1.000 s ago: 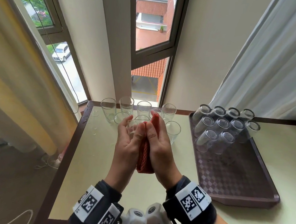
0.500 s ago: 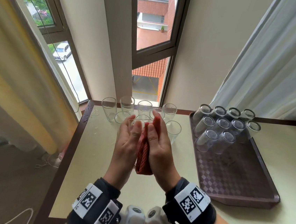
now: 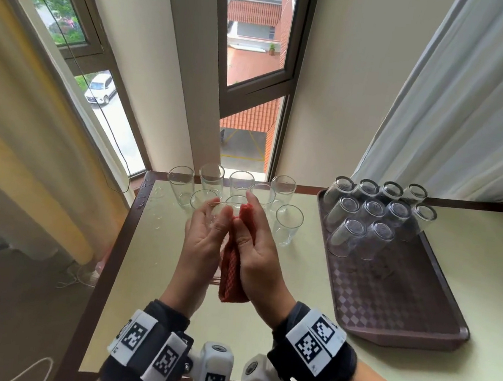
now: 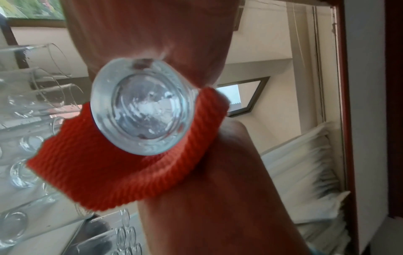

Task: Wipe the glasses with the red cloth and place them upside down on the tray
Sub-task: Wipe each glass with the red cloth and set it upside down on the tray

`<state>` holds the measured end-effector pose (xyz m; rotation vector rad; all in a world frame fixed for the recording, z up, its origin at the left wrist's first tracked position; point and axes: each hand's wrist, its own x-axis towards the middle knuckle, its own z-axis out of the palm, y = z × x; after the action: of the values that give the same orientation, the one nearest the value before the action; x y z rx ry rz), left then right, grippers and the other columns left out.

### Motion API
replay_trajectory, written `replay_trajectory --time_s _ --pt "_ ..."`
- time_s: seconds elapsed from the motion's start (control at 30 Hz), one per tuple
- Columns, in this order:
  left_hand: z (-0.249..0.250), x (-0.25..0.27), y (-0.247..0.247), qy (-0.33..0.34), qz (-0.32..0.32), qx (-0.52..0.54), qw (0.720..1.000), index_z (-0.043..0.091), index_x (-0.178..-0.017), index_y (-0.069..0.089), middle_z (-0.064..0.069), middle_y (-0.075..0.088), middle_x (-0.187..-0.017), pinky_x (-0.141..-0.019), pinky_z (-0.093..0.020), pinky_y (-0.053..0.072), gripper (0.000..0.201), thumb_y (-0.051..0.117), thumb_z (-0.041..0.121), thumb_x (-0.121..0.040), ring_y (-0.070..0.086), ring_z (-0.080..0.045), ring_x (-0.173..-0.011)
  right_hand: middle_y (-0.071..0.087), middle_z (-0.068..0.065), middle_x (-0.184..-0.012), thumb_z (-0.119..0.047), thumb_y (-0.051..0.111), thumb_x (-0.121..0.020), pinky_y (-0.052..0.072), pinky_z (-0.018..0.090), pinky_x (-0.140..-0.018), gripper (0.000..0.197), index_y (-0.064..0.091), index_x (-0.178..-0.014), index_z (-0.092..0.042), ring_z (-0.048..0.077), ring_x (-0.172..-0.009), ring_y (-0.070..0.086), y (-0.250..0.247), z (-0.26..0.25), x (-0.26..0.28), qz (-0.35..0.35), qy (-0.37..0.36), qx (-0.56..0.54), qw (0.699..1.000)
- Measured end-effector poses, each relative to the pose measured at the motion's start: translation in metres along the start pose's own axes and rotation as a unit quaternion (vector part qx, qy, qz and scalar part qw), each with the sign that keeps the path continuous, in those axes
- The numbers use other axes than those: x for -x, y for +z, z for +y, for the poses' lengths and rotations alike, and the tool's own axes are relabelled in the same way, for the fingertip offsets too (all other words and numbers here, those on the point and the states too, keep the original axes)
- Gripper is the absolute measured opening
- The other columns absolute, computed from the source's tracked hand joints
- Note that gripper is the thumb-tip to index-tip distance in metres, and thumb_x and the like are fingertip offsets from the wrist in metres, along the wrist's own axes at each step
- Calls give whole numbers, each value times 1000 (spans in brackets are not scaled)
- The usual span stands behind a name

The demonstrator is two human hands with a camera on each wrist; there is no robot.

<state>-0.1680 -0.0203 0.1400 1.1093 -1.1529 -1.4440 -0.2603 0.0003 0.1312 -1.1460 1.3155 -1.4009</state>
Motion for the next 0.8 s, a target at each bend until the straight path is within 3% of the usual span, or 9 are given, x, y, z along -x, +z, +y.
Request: replay_trajectory --time_s 0.07,0.13,0.23,0.33,0.43,0.53,0.6,0.7,0.8 --pt "4 2 -1 2 -1 11 1000 26 -144 41 -1 51 -143 -86 -15 53 76 57 64 -80 57 -8 -124 54 1 -136 -75 50 -81 44 57 -104 67 38 -143 -51 31 -124 56 1 -1 2 -8 9 -6 1000" --pt "5 5 1 8 4 31 999 25 -144 37 2 57 -130 -81 -15 54 82 61 63 -75 65 -3 -112 59 1 -130 -64 52 -88 45 53 -106 48 50 -132 -46 25 -122 58 -2 -10 -1 -16 19 -49 998" --pt "6 10 6 16 15 24 999 28 -140 38 -3 56 -132 -96 -30 54 66 60 58 -85 64 -10 -116 67 2 -112 -50 53 -94 46 50 -105 23 60 -110 -35 28 -114 64 -8 -23 -9 -5 49 -119 992" --pt "6 8 5 11 3 6 1000 28 -142 39 0 51 -140 -104 -36 50 65 55 57 -86 58 -14 -124 70 -15 -103 -47 49 -97 49 42 -102 14 61 -104 -45 15 -107 66 -5 -18 -10 12 26 -84 996" --pt "-1 1 0 -2 -7 -6 1000 20 -143 43 -4 52 -140 -93 -23 54 84 62 71 -79 60 -10 -120 69 -2 -114 -51 49 -91 47 48 -104 20 59 -107 -58 23 -113 65 -2 -9 -3 0 21 -86 996" --pt "-5 3 2 -2 14 -40 999 16 -140 48 -6 56 -136 -105 -38 50 106 64 86 -63 60 -13 -123 65 16 -124 -46 51 -90 45 58 -104 31 57 -121 -44 37 -116 62 -6 -6 -4 -18 57 -139 988" --pt "-4 7 8 2 27 -42 999 14 -140 46 8 63 -121 -102 -34 50 91 61 76 -75 62 1 -113 60 25 -128 -49 55 -88 44 59 -105 36 58 -120 -32 42 -118 60 -10 -7 -9 -12 78 -167 983" --pt "-3 12 16 8 30 -24 999 24 -141 33 28 55 -104 -89 -20 50 62 49 52 -88 60 20 -93 63 20 -123 -65 66 -77 44 56 -106 47 64 -112 -33 34 -117 62 -11 -7 -15 1 68 -156 985" --pt "-3 7 14 10 29 -53 998 31 -138 40 8 51 -128 -99 -30 51 69 58 69 -84 58 -2 -117 65 13 -124 -68 59 -80 44 56 -105 51 59 -122 -39 32 -118 63 -9 2 -15 6 53 -129 990"
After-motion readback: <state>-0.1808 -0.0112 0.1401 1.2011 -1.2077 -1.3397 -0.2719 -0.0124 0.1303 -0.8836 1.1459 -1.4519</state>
